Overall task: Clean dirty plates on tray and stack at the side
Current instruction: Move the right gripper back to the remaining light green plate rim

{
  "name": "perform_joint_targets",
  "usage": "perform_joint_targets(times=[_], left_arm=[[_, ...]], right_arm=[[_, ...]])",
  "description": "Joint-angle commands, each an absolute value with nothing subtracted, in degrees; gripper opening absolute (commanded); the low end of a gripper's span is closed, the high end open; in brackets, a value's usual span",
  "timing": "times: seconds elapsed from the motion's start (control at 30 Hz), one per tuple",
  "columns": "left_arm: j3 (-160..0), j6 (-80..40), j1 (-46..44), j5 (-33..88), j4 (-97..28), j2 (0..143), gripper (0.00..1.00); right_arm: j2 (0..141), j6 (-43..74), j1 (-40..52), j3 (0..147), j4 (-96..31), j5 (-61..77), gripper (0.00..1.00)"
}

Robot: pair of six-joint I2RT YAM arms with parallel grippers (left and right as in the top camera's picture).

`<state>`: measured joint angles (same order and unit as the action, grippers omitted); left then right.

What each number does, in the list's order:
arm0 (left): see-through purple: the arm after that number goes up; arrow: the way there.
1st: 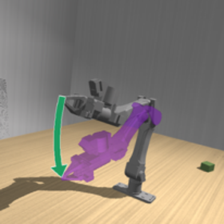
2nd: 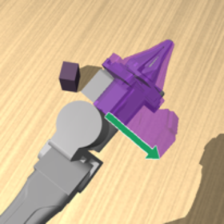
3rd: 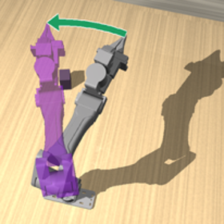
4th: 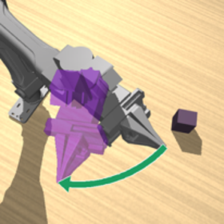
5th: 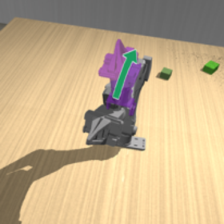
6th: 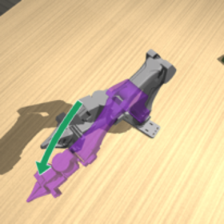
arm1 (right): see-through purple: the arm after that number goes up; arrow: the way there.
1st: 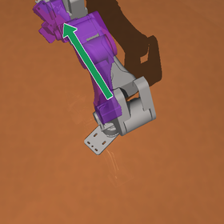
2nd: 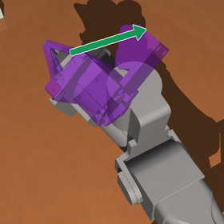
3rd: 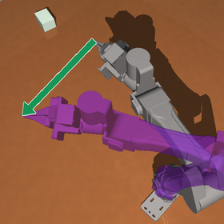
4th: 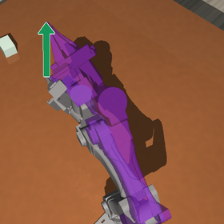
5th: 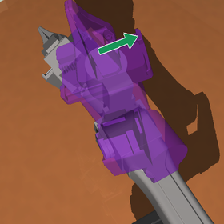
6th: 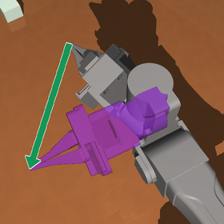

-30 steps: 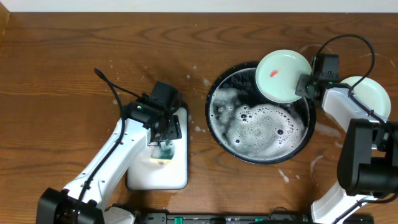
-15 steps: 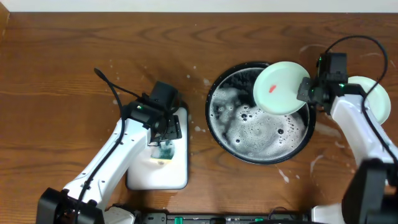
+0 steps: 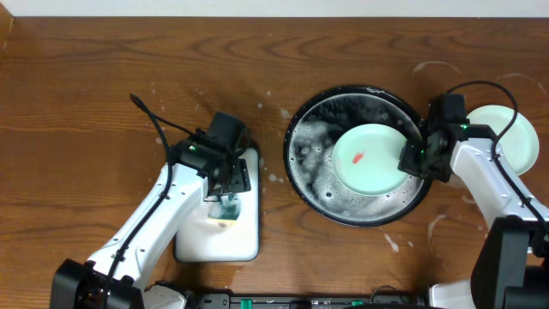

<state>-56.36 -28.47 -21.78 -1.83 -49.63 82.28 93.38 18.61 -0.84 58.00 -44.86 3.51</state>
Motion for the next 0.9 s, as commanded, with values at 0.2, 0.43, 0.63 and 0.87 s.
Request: perform_joint_targets(times=[0.2,0.43,0.63,0.87], left_arm=[[-56.3,-28.2,-21.4,-2.3,-49.8,82.1,0.82],[-56.3,-28.2,-21.4,-2.3,-49.8,82.1,0.81],[-56.3,-28.2,-21.5,-2.3,-49.8,82.1,0.81],[-56.3,-28.2,-21.5,-1.7,-49.8,82.1,0.81]], right_arm=[[93.7,3.7,2.2,57.8,-38.7,8.8,0.01],[93.7,3.9,2.2,57.8,-38.5,9.3,0.37],[93.7,7.2,2.3,57.4,-38.6,9.3,0.42],[93.7,9.5,2.3,52.6,-34.2,3.8,0.42]])
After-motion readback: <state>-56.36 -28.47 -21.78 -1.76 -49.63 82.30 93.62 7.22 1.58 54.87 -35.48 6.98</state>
